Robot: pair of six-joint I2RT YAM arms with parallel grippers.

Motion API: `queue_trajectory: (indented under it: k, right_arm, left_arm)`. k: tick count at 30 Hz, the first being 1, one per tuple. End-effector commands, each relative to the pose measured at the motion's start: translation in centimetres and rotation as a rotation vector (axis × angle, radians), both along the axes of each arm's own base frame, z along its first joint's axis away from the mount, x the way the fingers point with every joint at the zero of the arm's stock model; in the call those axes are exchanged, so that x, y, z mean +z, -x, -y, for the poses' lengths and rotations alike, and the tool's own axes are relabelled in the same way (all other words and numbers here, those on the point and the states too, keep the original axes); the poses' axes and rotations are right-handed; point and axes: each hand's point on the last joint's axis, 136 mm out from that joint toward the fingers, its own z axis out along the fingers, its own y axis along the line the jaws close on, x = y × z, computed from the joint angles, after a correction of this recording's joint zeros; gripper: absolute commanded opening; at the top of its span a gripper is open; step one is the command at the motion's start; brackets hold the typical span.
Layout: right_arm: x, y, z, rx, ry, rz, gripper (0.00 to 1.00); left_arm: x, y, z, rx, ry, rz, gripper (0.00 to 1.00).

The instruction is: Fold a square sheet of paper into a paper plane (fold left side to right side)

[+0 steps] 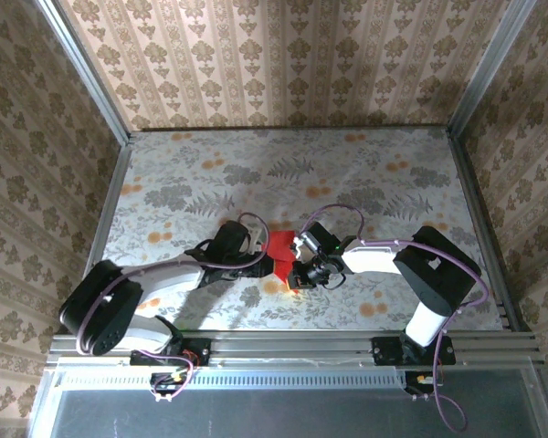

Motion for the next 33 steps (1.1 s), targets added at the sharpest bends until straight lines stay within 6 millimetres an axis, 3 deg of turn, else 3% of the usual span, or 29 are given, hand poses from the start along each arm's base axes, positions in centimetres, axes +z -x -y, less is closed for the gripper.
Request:
queue_trajectory:
  k: [1, 7, 13, 24, 33]
  right_arm:
    - [-5.8, 2.6, 6.1, -0.044, 0.312, -0.079, 0.00]
    - [-5.5, 2.6, 5.7, -0.036, 0.298, -0.080, 0.00]
    - [-4.0, 2.0, 4.3, -0.029, 0.229, -0.061, 0.00]
    - [2.4, -0.4, -0.2, 0.004, -0.001, 0.038, 0.00]
    - [2.0, -1.6, -1.8, -0.007, -0.043, 0.033, 0.00]
  left_arm:
    - [0.6, -1.3, 1.5, -0.022, 0.026, 0.058, 0.00]
    - [-1.1, -2.1, 1.9, -0.015, 0.004, 0.051, 0.00]
    - [-3.1, -1.5, 0.9, -0.005, -0.059, 0.016, 0.00]
    - [-4.7, -0.4, -0.5, 0.009, -0.108, -0.010, 0.00]
    - [-4.8, -0.4, -0.4, 0.009, -0.109, -0.013, 0.00]
